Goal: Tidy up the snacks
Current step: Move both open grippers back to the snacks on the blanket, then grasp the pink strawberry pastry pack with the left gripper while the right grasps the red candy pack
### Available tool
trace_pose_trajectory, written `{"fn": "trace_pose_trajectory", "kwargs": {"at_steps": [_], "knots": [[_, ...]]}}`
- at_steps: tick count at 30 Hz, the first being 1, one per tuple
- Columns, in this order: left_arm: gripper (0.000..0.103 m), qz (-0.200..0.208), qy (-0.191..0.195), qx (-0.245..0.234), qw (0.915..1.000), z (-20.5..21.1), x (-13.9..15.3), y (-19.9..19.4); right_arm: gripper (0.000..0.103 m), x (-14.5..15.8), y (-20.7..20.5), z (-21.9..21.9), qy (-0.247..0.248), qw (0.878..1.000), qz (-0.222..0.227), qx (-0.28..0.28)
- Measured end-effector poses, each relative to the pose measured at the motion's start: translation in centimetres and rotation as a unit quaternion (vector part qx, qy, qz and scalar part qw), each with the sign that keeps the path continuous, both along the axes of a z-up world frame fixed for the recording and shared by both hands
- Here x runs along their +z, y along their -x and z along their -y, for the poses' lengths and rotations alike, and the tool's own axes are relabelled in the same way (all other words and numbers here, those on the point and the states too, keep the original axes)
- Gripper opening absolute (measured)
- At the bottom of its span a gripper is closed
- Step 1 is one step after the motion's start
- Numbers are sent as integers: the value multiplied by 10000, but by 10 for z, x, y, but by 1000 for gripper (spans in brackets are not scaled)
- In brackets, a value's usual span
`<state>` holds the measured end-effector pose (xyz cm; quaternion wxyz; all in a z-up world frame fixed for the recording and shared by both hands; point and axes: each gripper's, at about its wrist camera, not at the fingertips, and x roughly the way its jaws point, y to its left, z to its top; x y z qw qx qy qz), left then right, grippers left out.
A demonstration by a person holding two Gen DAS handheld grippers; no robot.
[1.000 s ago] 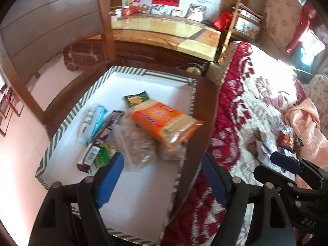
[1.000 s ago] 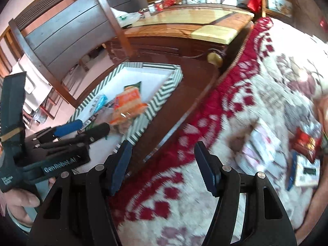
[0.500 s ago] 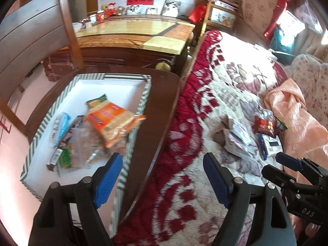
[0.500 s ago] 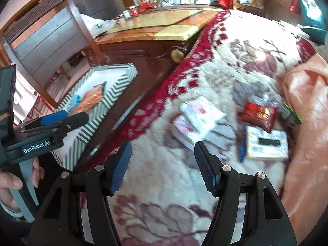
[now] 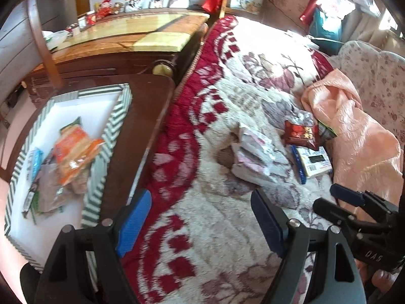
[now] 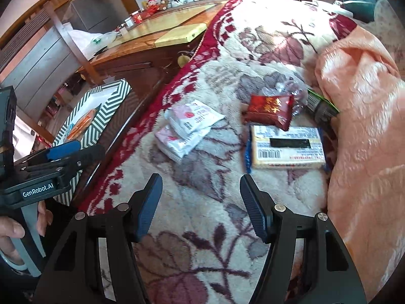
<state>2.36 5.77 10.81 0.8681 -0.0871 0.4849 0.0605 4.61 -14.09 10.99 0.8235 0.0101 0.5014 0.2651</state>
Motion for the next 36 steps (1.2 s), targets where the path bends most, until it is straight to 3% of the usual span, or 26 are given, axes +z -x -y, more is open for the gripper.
{"fn": "trace_pose_trajectory", "kwargs": {"at_steps": [13, 18, 28, 31, 33, 36], "knots": [[85, -374, -20, -836, 9958, 41, -20, -75, 64, -16, -12, 20, -44, 9997, -178, -186], [85, -636, -349, -1159, 9906, 60, -36, -107, 64, -24, -21, 36, -109, 9987, -284, -411], [85, -758, -464, -1259, 9881, 68, -54, -133, 64, -38, -44, 57, -172, 9951, -542, -805], [77, -683, -338, -1253, 9892, 64, -55, -135, 64, -34, -54, 58, -134, 9955, -449, -818], [63, -701, -350, -1271, 9888, 64, -57, -136, 65, -32, -67, 57, -122, 9954, -432, -852], [54, -699, -295, -1346, 9880, 64, -60, -135, 65, -31, -86, 54, -127, 9949, -383, -928]]}}
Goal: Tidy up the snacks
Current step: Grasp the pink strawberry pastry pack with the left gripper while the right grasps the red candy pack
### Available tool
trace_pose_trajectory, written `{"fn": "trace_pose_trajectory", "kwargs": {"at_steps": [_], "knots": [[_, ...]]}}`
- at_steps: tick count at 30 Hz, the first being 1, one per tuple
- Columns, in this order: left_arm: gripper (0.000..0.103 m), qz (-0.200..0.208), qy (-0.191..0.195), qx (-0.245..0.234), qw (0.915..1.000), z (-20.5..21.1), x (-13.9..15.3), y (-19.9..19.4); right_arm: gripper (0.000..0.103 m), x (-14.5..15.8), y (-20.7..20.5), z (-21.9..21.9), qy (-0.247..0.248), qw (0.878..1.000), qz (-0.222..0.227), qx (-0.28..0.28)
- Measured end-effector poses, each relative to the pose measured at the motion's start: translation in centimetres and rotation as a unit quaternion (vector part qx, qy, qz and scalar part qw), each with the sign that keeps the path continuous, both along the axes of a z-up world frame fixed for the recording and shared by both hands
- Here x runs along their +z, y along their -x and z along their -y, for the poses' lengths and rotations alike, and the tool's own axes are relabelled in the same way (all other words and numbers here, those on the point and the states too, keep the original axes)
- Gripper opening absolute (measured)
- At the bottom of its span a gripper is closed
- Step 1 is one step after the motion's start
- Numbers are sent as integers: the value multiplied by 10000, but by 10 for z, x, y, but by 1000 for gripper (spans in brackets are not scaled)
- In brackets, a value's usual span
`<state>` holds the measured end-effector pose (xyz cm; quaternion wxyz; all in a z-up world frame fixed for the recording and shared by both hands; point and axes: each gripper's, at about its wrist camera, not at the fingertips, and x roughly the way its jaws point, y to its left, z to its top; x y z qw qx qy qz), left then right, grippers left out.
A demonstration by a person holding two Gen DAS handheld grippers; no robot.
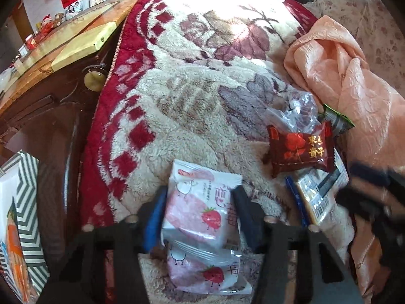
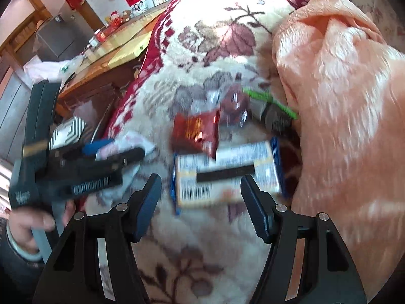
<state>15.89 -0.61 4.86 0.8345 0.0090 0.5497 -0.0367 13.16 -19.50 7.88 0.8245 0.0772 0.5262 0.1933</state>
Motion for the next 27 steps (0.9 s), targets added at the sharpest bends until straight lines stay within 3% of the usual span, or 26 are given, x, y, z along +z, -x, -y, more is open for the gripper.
{"fn": "trace_pose_trajectory", "kwargs": {"at_steps": [3, 7, 10, 14, 18, 22, 27], "knots": [[54, 76, 86, -60, 9999, -4, 1, 2, 65, 5, -15, -15, 414, 9985, 226, 289], [54, 79, 395, 92, 9991, -18, 2, 3, 65, 8, -32, -40, 1096, 9859, 445, 1187], [53, 74, 448, 141, 9989, -25, 2, 4, 65, 4, -43, -56, 1676, 9651, 606, 1917], [53, 86, 476, 161, 9987, -32, 4, 5, 65, -8, -48, -70, 2343, 9269, 879, 2798], [54, 50, 541, 109, 9985, -35, 4, 7, 65, -14, -46, -78, 2700, 8975, 1088, 3312], [54, 31, 555, -63, 9984, -34, 5, 10, 65, -15, -47, -88, 2891, 8789, 1094, 3634], [58, -35, 484, -264, 9985, -32, 5, 12, 63, -20, -49, -91, 2980, 8730, 953, 3742]]}}
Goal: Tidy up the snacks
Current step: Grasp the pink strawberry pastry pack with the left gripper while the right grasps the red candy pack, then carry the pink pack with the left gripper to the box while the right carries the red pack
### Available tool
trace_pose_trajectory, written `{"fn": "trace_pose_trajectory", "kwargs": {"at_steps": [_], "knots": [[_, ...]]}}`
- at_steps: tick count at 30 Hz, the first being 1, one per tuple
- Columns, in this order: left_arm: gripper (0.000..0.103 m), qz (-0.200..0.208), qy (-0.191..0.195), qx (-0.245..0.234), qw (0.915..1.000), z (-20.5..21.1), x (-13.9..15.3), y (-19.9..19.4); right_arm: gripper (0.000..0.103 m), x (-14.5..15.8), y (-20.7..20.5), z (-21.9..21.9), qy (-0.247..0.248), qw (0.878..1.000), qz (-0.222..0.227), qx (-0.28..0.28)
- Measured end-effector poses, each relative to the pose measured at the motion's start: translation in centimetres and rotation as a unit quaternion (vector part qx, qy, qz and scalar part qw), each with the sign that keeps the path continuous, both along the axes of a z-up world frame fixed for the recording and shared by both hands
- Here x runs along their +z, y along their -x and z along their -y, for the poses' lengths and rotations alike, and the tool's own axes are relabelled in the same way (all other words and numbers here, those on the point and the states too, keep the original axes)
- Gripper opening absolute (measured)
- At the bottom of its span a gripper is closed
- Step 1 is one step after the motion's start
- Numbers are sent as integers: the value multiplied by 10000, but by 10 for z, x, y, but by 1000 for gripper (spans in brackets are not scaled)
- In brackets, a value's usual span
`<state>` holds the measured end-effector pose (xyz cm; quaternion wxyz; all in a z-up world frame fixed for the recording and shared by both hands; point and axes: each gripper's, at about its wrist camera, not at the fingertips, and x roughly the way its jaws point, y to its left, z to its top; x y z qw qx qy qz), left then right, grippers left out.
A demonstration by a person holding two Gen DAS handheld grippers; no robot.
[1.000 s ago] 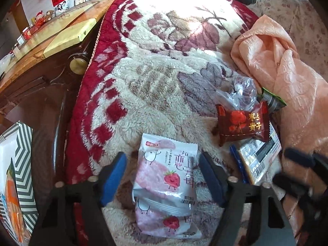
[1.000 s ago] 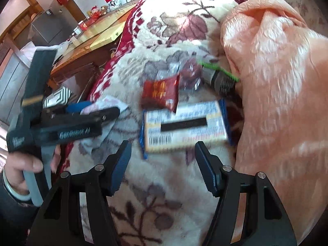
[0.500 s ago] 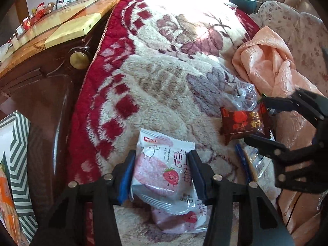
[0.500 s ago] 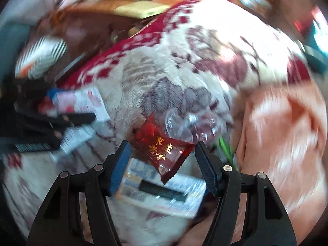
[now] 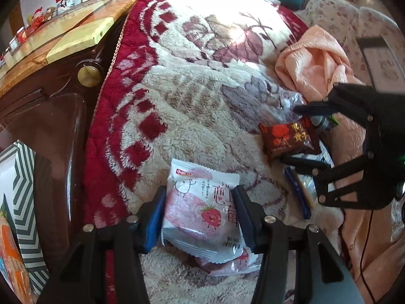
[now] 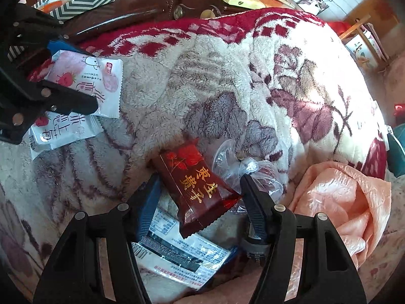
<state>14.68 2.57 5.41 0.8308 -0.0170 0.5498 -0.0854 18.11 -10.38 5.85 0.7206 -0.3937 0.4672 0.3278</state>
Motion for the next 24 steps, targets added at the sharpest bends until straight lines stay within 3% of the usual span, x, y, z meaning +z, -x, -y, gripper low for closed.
{"fn": "trace_pose_trajectory", "kwargs": {"at_steps": [6, 9, 13, 20, 24], "knots": [[56, -38, -26, 89, 10000, -1, -4, -1, 59, -3, -6, 1, -263, 9985, -277, -405], [55, -11, 58, 164, 9998, -4, -4, -1, 46, 1, -7, 11, -621, 9947, -378, -722], [55, 118, 12, 286, 9995, -4, 3, 4, 45, 3, -5, 29, -1064, 9845, -613, -1251], [55, 404, 180, 541, 9976, -18, 29, 22, 45, 20, 19, 36, -1634, 9727, -570, -1544], [55, 574, 76, 646, 9962, -20, 41, 40, 45, 32, 37, 35, -1904, 9660, -519, -1667]]}}
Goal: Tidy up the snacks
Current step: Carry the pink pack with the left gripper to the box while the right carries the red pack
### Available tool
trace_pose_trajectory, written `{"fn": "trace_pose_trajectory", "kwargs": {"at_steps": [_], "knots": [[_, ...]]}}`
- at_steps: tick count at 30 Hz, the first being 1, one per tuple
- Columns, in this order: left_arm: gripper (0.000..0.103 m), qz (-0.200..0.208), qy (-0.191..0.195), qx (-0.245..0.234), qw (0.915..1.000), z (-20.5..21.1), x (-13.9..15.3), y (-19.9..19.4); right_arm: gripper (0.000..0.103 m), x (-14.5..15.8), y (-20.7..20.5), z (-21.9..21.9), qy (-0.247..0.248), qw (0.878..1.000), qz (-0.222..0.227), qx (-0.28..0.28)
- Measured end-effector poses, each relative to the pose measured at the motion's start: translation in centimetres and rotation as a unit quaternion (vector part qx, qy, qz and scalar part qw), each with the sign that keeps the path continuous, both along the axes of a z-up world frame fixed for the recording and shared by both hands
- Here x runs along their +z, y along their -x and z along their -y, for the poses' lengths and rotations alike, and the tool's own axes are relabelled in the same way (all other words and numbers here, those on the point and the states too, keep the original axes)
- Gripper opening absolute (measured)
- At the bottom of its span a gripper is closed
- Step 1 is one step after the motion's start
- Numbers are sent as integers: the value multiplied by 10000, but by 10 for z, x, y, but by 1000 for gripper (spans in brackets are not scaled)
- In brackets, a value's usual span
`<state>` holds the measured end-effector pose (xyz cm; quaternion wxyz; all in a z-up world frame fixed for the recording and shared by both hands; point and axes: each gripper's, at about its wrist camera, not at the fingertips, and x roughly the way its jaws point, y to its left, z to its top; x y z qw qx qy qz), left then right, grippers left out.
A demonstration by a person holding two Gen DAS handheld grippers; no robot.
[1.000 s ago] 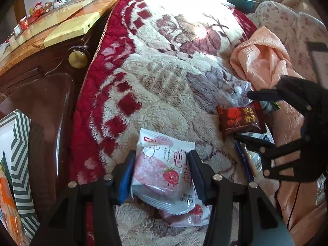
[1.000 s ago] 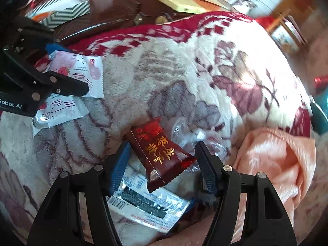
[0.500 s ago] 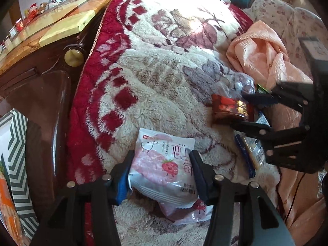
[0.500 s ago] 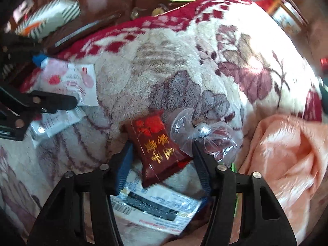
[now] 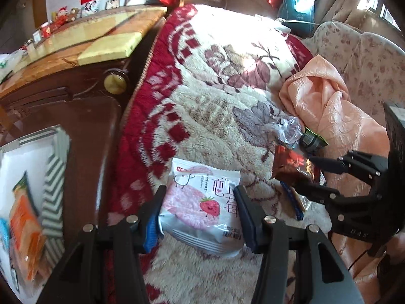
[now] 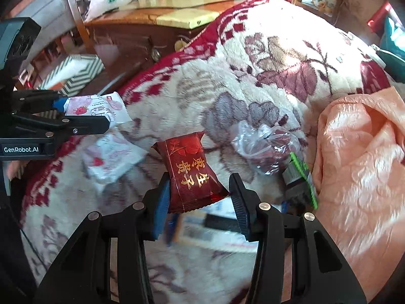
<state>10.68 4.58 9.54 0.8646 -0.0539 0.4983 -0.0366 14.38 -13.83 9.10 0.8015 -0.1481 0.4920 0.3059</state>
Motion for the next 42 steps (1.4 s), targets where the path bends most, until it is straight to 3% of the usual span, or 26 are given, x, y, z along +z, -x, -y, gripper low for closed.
{"fn": "trace_pose_trajectory", "kwargs": {"at_steps": [15, 42], "knots": [[55, 330, -507, 604, 9963, -28, 21, 73, 45, 32, 70, -25, -950, 9948, 94, -367], [55, 427, -473, 1931, 9791, -142, 28, 135, 45, 58, 108, -153, -933, 9925, 47, 788]]}}
